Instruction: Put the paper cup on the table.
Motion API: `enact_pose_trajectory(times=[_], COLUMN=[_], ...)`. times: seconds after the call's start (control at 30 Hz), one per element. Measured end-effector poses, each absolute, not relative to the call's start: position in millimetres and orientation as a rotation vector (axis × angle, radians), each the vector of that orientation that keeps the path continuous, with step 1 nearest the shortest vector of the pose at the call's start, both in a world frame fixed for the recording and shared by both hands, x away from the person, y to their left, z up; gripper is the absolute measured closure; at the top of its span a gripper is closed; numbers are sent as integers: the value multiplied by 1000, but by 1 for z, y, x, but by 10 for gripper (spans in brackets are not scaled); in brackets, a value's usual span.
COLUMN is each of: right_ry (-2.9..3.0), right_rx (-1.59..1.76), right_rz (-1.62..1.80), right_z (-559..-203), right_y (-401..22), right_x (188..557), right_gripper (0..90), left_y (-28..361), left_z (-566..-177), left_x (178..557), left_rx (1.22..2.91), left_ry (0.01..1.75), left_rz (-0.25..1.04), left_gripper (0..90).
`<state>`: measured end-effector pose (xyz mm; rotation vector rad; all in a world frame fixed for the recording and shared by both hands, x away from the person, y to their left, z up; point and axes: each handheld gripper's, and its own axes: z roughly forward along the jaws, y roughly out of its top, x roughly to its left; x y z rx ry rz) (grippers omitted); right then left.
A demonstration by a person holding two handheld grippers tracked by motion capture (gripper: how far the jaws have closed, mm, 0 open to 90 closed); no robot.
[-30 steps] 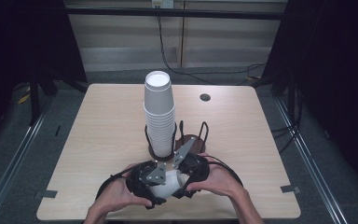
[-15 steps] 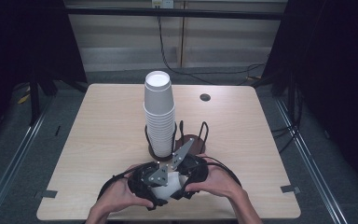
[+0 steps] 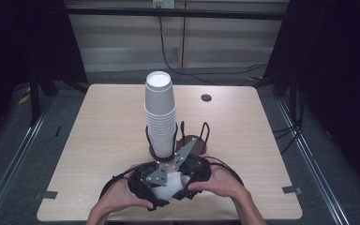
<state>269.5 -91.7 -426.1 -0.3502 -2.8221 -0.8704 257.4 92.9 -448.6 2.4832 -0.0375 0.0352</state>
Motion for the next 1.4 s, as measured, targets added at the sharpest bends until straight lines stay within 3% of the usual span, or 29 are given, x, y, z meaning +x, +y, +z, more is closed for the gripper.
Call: enact_pose_trajectory(times=[1.4], right_ry=[-2829], right_rx=[-349], right_rz=[-887], right_z=[-422], right_y=[-97], right_x=[271], right_gripper=[239], left_y=[120], left_z=[-440], left_x=[266], left_rx=[2203], left_ry=[28], left_rz=[-17], left_gripper=[154])
